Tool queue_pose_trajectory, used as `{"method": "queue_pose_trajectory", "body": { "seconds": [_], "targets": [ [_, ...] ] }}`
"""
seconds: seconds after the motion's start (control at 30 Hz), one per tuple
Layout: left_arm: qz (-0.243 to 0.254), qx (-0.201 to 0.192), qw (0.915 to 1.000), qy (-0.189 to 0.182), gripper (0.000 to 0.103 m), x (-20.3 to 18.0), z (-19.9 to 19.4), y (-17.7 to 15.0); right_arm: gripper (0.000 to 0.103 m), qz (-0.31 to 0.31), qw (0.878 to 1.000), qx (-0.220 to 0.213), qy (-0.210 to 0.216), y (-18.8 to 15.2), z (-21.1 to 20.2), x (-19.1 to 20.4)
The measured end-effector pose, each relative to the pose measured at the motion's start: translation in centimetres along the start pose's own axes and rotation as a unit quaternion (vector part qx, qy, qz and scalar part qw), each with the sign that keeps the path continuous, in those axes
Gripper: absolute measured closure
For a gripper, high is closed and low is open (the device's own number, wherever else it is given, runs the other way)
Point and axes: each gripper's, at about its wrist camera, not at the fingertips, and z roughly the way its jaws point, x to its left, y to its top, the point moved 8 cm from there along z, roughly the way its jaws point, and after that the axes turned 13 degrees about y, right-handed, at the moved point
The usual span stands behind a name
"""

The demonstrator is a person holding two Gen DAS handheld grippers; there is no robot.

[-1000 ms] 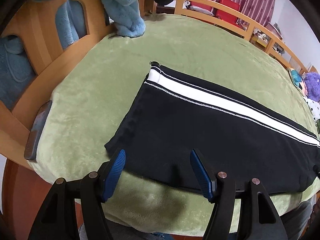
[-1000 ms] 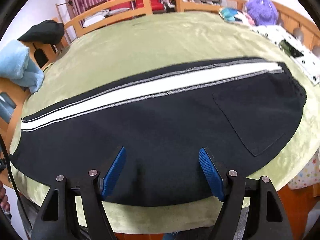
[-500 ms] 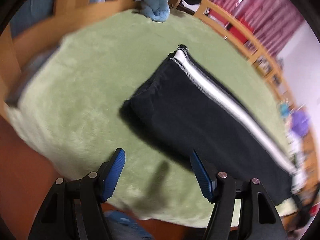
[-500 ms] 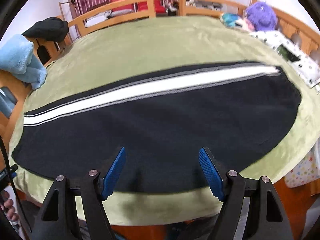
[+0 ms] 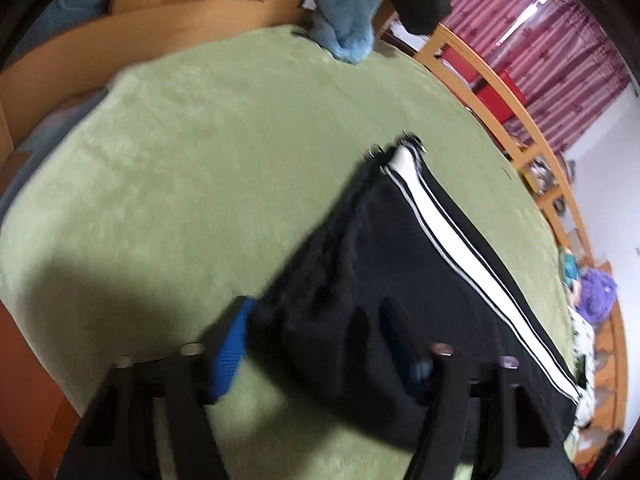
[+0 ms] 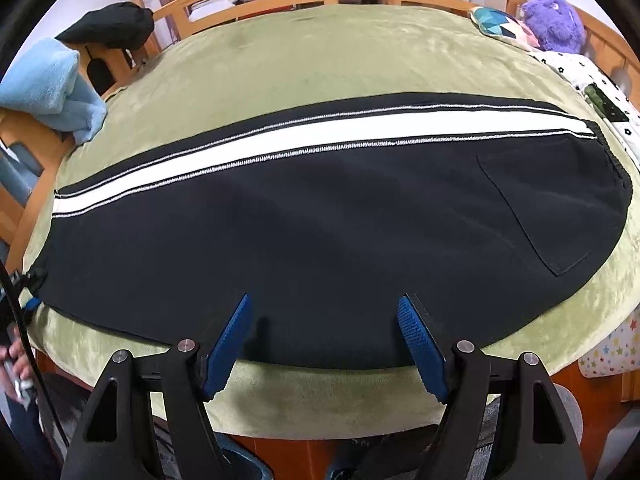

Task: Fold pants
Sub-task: 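Lift the leg hems with the left tool and fold them toward the waistband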

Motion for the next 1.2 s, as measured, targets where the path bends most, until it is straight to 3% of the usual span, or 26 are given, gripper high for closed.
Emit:
{"method": "queue_pose_trajectory", "body": {
  "seconds": [0.1,0.17,0.23,0.33,0.47,0.63,0.73,0.87,0.93,0.97,1.0,1.07,1.13,1.2],
  "targets": [
    [0.000,0.010,0.9998,-0.015,0.079,-0.1,-0.3,1.0,0.029,-0.005,1.000,-0.001,0.001,0.1,0.2,-0.4],
    [0.001,-0.014,0.9997,-0.022,0.080,-0.8,-2.3,1.7,0.031,-0.001,1.000,-0.005,0.006,0.1,0.1,-0.8],
    [0.037,-0.046,0.9982,-0.012,0.081,-2.9,-5.1,2.2,0.031,0.004,1.000,-0.013,0.009,0.1,-0.3,-1.6],
    [0.090,-0.099,0.9907,-0.028,0.081,-7.8,-10.4,3.0,0.031,0.011,0.999,-0.033,0.015,0.6,-1.2,-3.1],
    [0.172,-0.141,0.9721,-0.075,0.081,-16.9,-17.1,1.9,0.031,0.028,0.998,-0.062,0.014,1.3,-2.8,-5.7],
    [0.267,-0.151,0.9437,-0.125,0.081,-28.5,-21.4,-3.4,0.031,0.045,0.995,-0.081,-0.024,0.9,-5.1,-10.0],
    [0.324,-0.136,0.9220,-0.162,0.081,-35.7,-22.3,-8.7,0.031,0.068,0.993,-0.092,-0.018,0.1,-6.6,-12.2],
    [0.373,-0.102,0.8997,-0.202,0.081,-41.5,-22.5,-16.8,0.031,0.092,0.991,-0.101,-0.013,-0.9,-8.2,-14.2],
    [0.393,-0.088,0.8920,-0.206,0.075,-42.9,-21.9,-20.7,0.031,0.102,0.989,-0.102,-0.007,-1.3,-8.6,-15.1],
    [0.408,-0.070,0.8885,-0.198,0.065,-42.9,-20.8,-22.3,0.031,0.107,0.989,-0.103,-0.005,-1.5,-8.6,-15.5],
    [0.413,-0.055,0.8888,-0.191,0.055,-43.0,-20.1,-23.4,0.031,0.111,0.989,-0.102,-0.003,-1.6,-8.6,-15.8],
    [0.410,-0.033,0.8950,-0.174,0.043,-41.9,-18.7,-24.3,0.031,0.119,0.988,-0.100,0.004,-2.1,-8.5,-16.3],
    [0.406,-0.032,0.8987,-0.162,0.042,-40.7,-18.1,-23.8,0.031,0.120,0.988,-0.099,0.017,-2.0,-8.1,-16.3],
    [0.393,-0.036,0.9083,-0.139,0.038,-38.4,-17.2,-22.2,0.031,0.121,0.987,-0.099,0.027,-1.7,-7.7,-16.1]
  ]
}}
